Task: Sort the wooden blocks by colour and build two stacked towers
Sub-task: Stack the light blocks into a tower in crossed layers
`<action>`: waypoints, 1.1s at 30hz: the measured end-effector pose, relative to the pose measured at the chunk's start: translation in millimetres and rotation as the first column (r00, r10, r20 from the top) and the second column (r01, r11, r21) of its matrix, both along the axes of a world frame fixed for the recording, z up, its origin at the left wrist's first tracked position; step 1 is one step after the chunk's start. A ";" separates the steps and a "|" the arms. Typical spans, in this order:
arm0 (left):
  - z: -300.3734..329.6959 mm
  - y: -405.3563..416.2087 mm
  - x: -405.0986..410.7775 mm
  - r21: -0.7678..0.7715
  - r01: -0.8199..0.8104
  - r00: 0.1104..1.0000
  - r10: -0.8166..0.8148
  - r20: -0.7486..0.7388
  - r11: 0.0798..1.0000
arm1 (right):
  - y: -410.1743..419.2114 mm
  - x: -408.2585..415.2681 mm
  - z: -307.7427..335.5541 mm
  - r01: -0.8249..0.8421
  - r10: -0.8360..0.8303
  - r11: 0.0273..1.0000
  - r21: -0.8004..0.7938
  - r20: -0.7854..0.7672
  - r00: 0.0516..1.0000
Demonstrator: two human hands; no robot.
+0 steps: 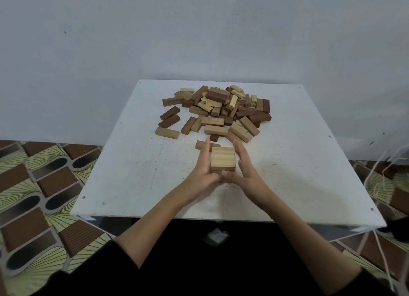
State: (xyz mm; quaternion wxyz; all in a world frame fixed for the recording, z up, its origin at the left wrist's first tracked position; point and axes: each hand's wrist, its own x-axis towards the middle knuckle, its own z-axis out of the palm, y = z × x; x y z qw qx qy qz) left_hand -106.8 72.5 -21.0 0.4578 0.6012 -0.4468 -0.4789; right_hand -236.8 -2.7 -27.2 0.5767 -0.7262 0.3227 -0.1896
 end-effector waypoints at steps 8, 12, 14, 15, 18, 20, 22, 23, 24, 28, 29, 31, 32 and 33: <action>-0.3 -0.3 -9.3 0.014 -0.063 0.994 0.064 -0.088 0.998 | 8.5 5.1 -8.8 0.049 -0.049 0.999 -0.006 0.017 0.999; -2.3 1.1 -9.3 -0.001 -0.060 0.994 0.060 -0.089 0.998 | 8.9 6.4 -12.3 0.044 -0.044 0.999 -0.009 0.015 0.999; -1.9 0.9 -9.6 -0.005 -0.056 0.994 0.056 -0.092 0.998 | 9.2 7.1 -12.6 0.044 -0.044 0.999 -0.022 0.010 0.999; -1.9 0.5 -9.7 -0.008 -0.057 0.994 0.056 -0.093 0.998 | 9.6 7.4 -12.1 0.042 -0.042 0.999 -0.030 0.005 0.999; -1.7 0.1 -8.9 -0.008 -0.047 0.994 0.046 -0.095 0.999 | 9.0 7.8 -12.5 0.042 -0.042 0.998 -0.046 -0.004 0.999; -2.4 0.5 -8.4 -0.007 -0.038 0.995 0.037 -0.096 0.999 | 8.7 8.0 -13.4 0.046 -0.046 0.998 -0.048 -0.004 0.999; -2.6 0.2 -8.3 -0.006 -0.041 0.994 0.040 -0.104 0.999 | 8.8 8.7 -13.8 0.049 -0.049 0.998 -0.044 -0.005 0.999; -2.9 0.0 -8.5 -0.004 -0.041 0.994 0.040 -0.105 0.999 | 8.9 8.8 -13.7 0.049 -0.049 0.998 -0.040 -0.006 0.999; -3.5 -0.3 -8.3 -0.004 -0.039 0.994 0.038 -0.102 0.999 | 9.0 9.0 -13.6 0.050 -0.051 0.998 -0.036 -0.006 0.999; -6.1 -0.6 -7.4 -0.007 -0.039 0.995 0.039 -0.089 0.999 | 8.6 9.1 -14.3 0.053 -0.053 0.998 -0.041 -0.013 0.998; -6.4 -0.3 -6.9 -0.007 -0.039 0.996 0.039 -0.083 0.999 | 8.4 8.5 -14.2 0.051 -0.052 0.998 -0.046 -0.014 0.999; -6.7 0.2 -6.5 -0.011 -0.042 0.996 0.041 -0.078 0.999 | 8.0 7.5 -13.6 0.044 -0.044 0.998 -0.051 -0.012 0.999; -7.5 0.5 -6.0 -0.011 -0.038 0.997 0.037 -0.071 0.999 | 7.8 6.8 -13.0 0.042 -0.043 0.998 -0.050 -0.013 0.999; -7.2 0.6 -5.7 -0.013 -0.037 0.997 0.036 -0.071 0.999 | 7.6 6.3 -11.9 0.044 -0.045 0.998 -0.047 -0.013 0.999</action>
